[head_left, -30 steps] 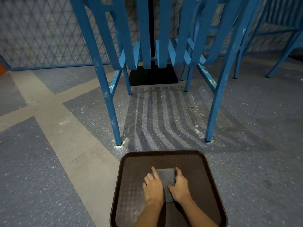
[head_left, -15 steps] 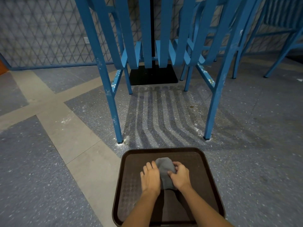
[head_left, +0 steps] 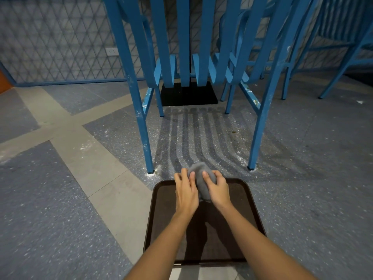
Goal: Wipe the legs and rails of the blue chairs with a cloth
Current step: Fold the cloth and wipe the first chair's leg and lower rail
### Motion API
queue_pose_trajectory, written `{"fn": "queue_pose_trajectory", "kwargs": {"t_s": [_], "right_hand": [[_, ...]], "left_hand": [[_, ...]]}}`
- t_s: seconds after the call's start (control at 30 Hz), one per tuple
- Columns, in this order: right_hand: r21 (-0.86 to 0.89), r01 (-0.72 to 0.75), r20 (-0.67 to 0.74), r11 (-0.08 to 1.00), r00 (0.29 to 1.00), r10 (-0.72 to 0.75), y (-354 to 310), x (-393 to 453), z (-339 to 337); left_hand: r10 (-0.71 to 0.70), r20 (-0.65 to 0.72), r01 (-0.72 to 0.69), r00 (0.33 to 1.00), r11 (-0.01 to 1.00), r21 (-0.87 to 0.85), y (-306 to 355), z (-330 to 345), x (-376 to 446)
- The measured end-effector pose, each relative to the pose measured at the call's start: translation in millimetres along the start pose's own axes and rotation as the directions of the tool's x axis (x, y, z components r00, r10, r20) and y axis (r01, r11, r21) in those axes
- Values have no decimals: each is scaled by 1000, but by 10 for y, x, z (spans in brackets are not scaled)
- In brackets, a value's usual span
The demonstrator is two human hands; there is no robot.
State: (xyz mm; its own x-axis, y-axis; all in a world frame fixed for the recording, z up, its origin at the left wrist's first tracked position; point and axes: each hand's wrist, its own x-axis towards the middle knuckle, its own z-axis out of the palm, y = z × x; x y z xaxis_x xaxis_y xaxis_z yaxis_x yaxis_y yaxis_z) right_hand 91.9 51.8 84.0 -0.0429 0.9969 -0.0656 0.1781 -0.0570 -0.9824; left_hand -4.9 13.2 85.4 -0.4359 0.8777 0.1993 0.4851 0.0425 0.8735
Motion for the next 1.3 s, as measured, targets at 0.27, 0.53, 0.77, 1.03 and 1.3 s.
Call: {"fn": "queue_pose_trajectory", "kwargs": {"t_s": [0.27, 0.53, 0.77, 1.03, 1.3], "right_hand": [[43, 135, -32, 990, 991, -133, -836, -132, 97], [73, 242, -16, 967, 970, -242, -2147, -391, 48], [51, 293, 6, 955, 956, -294, -3369, -666, 64], [10, 243, 41, 970, 969, -243, -4715, -1173, 162], [9, 200, 49, 980, 979, -200, -5851, -1539, 330]], "left_hand": [[77, -97, -87, 992, 991, -100, 641, -510, 102], [105, -170, -135, 980, 975, -175, 1651, -1309, 271], [87, -217, -130, 972, 972, -195, 2605, -2183, 379], [20, -226, -53, 974, 989, -141, 3650, -3267, 354], [-35, -188, 5, 982, 988, -156, 4509, -4200, 430]]}}
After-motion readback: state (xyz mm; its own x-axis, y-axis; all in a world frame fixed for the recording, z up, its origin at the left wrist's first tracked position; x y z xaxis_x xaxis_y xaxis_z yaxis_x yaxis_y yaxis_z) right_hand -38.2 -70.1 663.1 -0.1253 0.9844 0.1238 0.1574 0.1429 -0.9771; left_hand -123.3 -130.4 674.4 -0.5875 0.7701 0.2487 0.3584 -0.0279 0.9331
